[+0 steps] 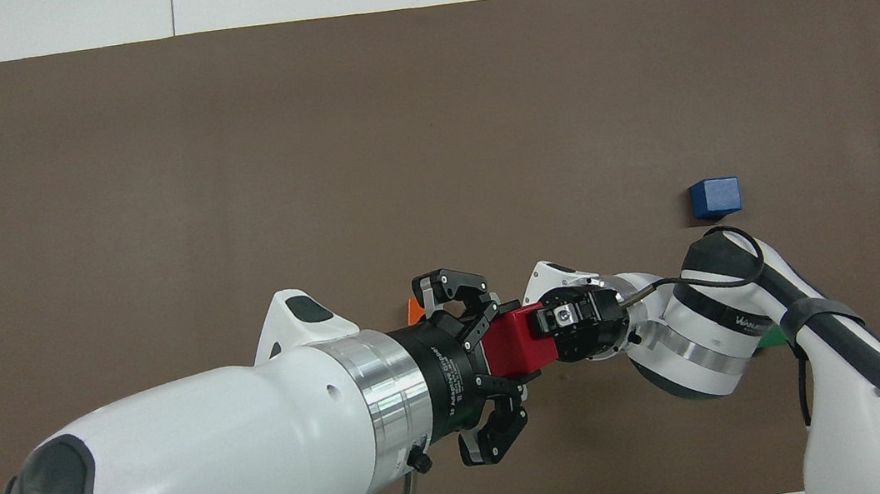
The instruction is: Transfer red block to right arm and stack on blue block
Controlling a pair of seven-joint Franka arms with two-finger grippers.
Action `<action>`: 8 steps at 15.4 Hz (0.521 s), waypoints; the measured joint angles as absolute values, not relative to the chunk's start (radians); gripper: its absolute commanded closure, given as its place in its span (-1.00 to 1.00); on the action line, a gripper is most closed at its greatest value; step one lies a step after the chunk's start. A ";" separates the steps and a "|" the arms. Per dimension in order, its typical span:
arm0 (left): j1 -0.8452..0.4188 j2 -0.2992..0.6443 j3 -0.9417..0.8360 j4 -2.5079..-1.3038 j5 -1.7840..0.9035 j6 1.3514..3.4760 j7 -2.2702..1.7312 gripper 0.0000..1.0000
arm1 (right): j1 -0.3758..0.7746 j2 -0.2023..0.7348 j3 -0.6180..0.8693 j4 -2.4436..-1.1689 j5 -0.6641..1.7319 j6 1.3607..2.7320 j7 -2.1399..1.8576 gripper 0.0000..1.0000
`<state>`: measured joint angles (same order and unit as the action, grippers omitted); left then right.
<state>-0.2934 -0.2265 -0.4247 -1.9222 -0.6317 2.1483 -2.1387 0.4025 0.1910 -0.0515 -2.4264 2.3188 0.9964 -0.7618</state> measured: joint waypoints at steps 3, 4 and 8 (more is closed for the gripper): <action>-0.293 -0.227 -0.425 -1.927 -0.632 2.148 -2.139 1.00 | 0.405 0.191 -0.051 -2.426 2.319 0.996 -0.762 0.50; -0.293 -0.227 -0.425 -1.928 -0.632 2.148 -2.140 1.00 | 0.405 0.191 -0.052 -2.426 2.319 0.996 -0.762 0.99; -0.292 -0.231 -0.420 -1.939 -0.636 2.150 -2.156 1.00 | 0.404 0.190 -0.059 -2.427 2.320 0.989 -0.769 1.00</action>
<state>-0.2923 -0.2308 -0.4202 -1.9393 -0.6361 2.1497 -2.1564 0.4038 0.1904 -0.0591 -2.4268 2.3196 0.9894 -0.7689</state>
